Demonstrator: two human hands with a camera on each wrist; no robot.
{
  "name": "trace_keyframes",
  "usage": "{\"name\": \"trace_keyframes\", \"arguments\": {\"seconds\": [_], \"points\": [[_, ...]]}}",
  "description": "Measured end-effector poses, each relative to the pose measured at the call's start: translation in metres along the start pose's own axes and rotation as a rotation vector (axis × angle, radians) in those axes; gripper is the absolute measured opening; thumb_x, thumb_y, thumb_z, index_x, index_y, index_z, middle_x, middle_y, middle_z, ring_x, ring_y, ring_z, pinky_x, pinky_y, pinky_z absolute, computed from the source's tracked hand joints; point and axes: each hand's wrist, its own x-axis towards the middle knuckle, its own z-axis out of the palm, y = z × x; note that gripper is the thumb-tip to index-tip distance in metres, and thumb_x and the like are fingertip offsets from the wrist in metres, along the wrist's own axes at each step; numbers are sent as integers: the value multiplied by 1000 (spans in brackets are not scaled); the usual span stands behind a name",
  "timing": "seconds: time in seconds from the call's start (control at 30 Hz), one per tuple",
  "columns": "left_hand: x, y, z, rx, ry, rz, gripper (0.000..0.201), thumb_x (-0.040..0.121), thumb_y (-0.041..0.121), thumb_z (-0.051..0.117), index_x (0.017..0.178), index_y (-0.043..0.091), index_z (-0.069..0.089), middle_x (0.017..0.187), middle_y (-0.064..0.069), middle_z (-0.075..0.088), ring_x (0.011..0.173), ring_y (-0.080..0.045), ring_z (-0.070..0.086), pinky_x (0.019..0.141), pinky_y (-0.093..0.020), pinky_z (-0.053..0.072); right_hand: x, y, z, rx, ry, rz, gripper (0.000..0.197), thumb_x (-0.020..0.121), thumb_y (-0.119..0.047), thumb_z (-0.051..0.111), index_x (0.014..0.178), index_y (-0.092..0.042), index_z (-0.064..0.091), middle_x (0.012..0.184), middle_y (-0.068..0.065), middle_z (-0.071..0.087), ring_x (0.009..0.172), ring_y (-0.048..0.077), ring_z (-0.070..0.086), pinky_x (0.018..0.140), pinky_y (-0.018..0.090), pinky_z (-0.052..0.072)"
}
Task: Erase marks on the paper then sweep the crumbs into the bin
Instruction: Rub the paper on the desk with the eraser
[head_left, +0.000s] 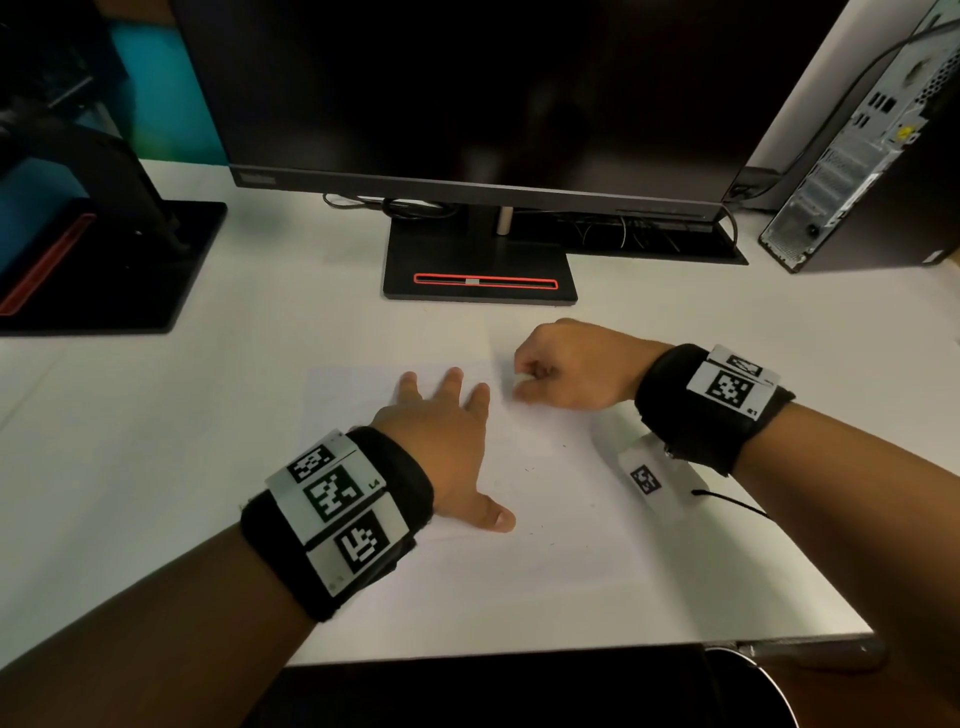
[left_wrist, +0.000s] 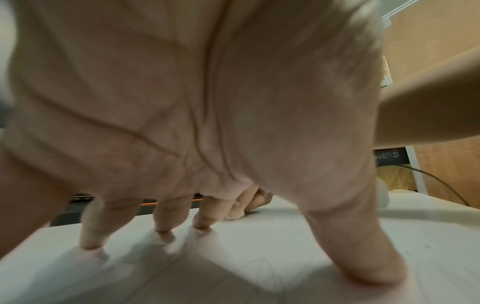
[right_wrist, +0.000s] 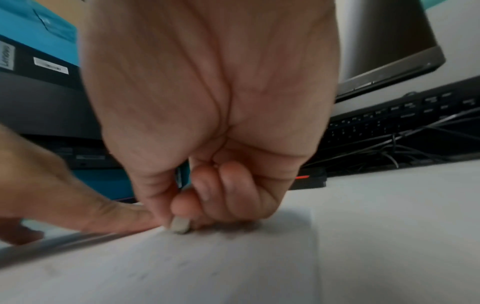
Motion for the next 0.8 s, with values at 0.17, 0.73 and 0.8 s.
{"name": "trace_keyframes", "arguments": {"seconds": [0.17, 0.73, 0.8], "points": [[1, -1, 1, -7, 0, 4, 135, 70, 82, 65, 159, 24, -18, 167, -2, -22, 151, -45, -14, 116, -59, 31, 1, -5, 2, -52, 35, 6, 36, 95, -30, 57, 65, -11, 48, 64, 5, 48, 61, 19, 45, 58, 31, 38], [-3, -2, 3, 9, 16, 12, 134, 70, 81, 66, 159, 25, -15, 167, -1, -19, 151, -45, -12, 113, -60, 35, 9, -7, -8, -62, -22, 88, 39, 97, -33, 56, 63, -16, 46, 67, 2, 48, 66, 21, 47, 60, 29, 34], [-2, -1, 4, 7, 14, 10, 134, 70, 81, 66, 159, 25, -15, 167, 0, -20, 151, -44, -12, 113, -61, 35, 9, -9, -3, -71, 4, 59, 37, 98, -33, 55, 66, -15, 48, 69, 3, 50, 67, 21, 48, 59, 29, 34]]}}
